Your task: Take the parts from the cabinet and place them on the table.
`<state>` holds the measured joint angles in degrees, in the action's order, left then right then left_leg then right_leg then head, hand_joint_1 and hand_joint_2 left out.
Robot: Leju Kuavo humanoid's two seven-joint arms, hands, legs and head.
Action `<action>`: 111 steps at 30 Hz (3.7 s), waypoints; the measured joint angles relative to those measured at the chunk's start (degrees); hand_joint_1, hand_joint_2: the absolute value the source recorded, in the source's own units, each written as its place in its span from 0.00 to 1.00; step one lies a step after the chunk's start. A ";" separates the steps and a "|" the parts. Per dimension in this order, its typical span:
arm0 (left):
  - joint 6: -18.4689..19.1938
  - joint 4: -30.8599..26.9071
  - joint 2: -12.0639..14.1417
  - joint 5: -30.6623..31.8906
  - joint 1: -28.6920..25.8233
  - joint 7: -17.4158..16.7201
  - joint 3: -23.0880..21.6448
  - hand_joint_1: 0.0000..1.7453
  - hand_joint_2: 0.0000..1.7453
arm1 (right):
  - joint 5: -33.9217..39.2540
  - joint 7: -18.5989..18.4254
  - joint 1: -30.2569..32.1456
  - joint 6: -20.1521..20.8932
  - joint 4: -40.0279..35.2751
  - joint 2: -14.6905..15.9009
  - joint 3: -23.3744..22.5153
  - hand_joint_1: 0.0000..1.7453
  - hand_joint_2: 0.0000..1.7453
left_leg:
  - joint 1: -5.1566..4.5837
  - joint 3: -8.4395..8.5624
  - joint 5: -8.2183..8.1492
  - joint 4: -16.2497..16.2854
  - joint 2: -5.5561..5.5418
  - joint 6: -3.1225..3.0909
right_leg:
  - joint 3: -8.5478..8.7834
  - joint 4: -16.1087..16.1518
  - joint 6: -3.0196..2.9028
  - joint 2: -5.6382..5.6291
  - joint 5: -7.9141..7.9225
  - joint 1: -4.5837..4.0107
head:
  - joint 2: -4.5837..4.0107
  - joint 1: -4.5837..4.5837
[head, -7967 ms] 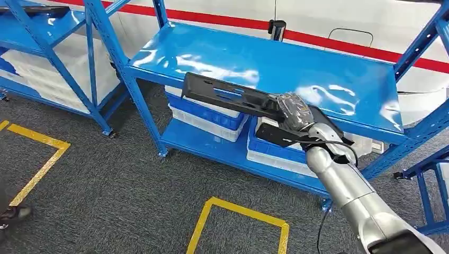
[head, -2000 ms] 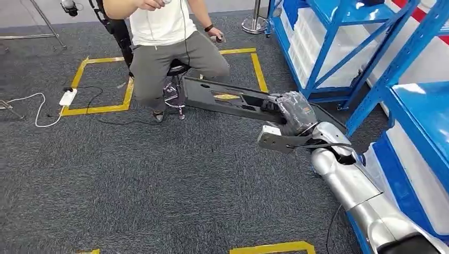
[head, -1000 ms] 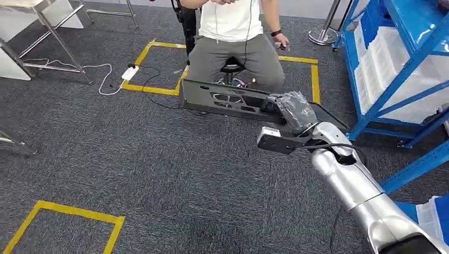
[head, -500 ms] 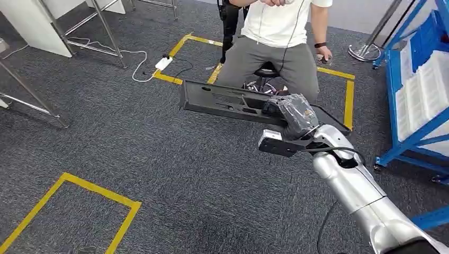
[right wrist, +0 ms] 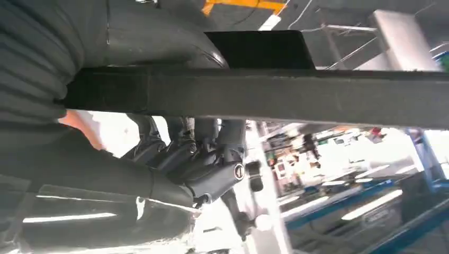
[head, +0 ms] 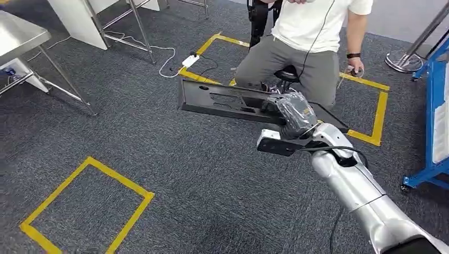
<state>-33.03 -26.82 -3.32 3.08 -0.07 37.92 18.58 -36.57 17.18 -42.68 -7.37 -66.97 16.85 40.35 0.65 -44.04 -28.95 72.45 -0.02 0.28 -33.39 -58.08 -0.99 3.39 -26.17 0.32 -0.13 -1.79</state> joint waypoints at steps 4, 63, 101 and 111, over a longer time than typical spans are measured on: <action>0.22 0.02 0.17 0.44 0.54 0.00 -0.07 0.00 1.00 | -1.05 -0.48 -0.05 -0.24 -1.07 0.13 -0.09 0.84 1.00 | -1.07 7.69 4.96 -14.01 4.60 -1.24 | 0.43 -0.02 0.63 2.10 -0.64 -0.96 | 0.00 0.17; -0.85 4.37 0.00 1.55 5.30 0.00 -3.63 0.00 1.00 | -2.84 -2.51 3.37 1.07 -9.16 5.90 -3.78 0.84 1.00 | -0.03 1.64 2.75 -3.84 0.39 -0.33 | 0.18 0.02 0.74 0.28 -0.08 0.62 | 0.00 -0.02; -0.74 4.50 0.52 -0.18 4.90 0.00 -4.42 0.00 1.00 | -1.71 -1.09 3.11 -0.57 -6.58 5.36 -4.04 0.84 1.00 | -0.37 7.45 6.18 -14.73 1.67 -2.67 | 0.58 -0.54 2.51 2.85 -1.77 -0.63 | 0.00 0.17; -0.77 4.83 0.35 -0.61 5.11 0.00 -5.01 0.00 1.00 | -1.49 -0.55 2.75 -0.81 -4.94 5.35 -3.78 0.84 1.00 | -0.27 7.27 5.96 -14.07 -5.32 -2.46 | -1.62 -1.05 4.81 -5.20 -0.01 1.54 | 0.00 0.74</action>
<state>-33.79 -21.99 -2.97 2.47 5.04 37.92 13.57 -38.05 16.63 -39.93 -8.17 -71.91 22.21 36.57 0.38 -36.76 -22.98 58.38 -5.34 -2.18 -35.01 -59.13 3.82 -1.81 -26.19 1.86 -0.13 -1.05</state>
